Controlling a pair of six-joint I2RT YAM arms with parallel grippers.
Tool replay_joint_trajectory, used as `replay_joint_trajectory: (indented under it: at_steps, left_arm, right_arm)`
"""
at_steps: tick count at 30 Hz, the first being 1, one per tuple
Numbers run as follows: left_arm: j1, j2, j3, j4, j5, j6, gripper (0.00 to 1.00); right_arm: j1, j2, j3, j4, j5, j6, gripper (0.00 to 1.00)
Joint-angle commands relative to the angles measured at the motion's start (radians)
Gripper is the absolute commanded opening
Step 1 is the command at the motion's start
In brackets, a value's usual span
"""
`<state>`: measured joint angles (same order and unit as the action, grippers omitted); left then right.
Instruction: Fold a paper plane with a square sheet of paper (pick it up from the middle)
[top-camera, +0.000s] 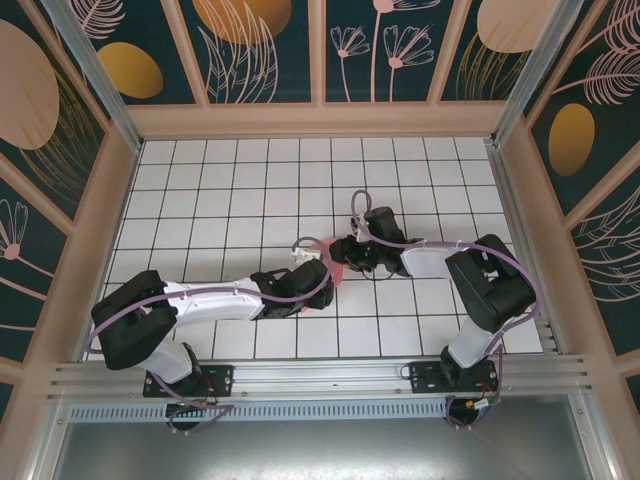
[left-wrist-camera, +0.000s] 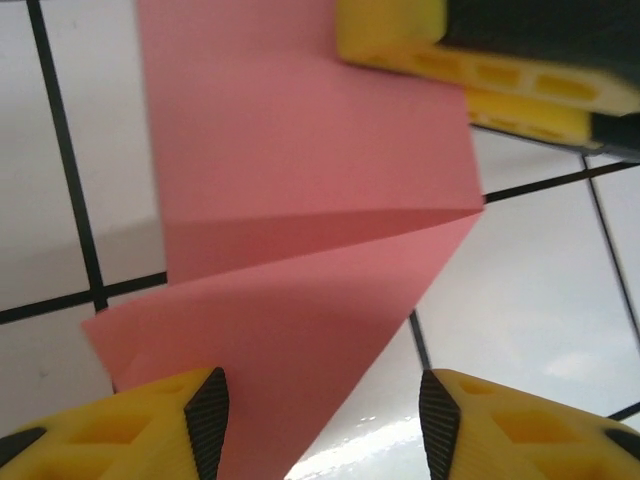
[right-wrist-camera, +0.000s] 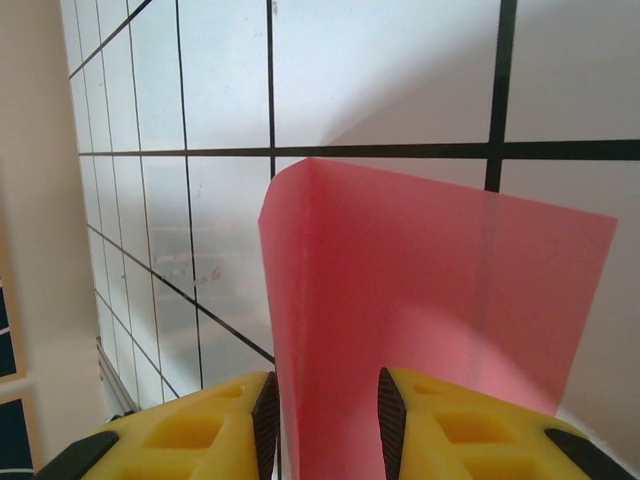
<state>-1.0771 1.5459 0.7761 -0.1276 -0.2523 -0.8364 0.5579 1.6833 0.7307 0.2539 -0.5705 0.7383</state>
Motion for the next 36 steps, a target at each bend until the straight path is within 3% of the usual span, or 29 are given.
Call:
replay_joint_trajectory:
  at_steps: [1, 14, 36]
  left_arm:
    - [-0.024, 0.021, 0.015, -0.059, -0.062, -0.032, 0.56]
    - [-0.046, 0.086, 0.014, -0.044, -0.112, -0.065, 0.51]
    - [-0.046, 0.063, -0.026, 0.001, -0.106, -0.042, 0.16]
  right_arm:
    - [-0.005, -0.002, 0.01, 0.018, -0.035, 0.009, 0.35]
    - [-0.005, -0.021, -0.002, 0.032, -0.048, 0.041, 0.31]
    - [-0.004, -0.05, -0.021, 0.003, -0.021, 0.037, 0.3]
